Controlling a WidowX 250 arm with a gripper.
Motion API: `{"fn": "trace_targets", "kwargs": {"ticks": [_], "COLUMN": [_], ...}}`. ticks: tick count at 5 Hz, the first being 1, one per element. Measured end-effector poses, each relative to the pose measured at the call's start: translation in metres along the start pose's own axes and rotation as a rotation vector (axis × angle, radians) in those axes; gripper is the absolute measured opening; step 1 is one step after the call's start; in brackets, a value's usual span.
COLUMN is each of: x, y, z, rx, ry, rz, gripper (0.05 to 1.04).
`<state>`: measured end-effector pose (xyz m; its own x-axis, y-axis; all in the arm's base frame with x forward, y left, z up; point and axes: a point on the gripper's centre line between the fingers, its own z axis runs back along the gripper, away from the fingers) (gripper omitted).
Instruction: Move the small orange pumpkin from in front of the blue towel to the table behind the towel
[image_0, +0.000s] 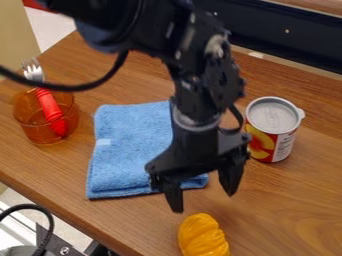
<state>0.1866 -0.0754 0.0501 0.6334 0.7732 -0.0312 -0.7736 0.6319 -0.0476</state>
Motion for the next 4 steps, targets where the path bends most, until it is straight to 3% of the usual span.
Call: {"fn": "trace_targets", "kwargs": {"ticks": [1, 2, 4], "x": [-0.009, -0.018, -0.016], "y": [0.001, 0.004, 0.004], "z": [-0.007, -0.018, -0.036], "rx": [0.032, 0.039, 0.06], "ry": [0.007, -0.033, -0.062], "rz": [0.038, 0.058, 0.075], "gripper": [0.997, 0.997, 0.997]}}
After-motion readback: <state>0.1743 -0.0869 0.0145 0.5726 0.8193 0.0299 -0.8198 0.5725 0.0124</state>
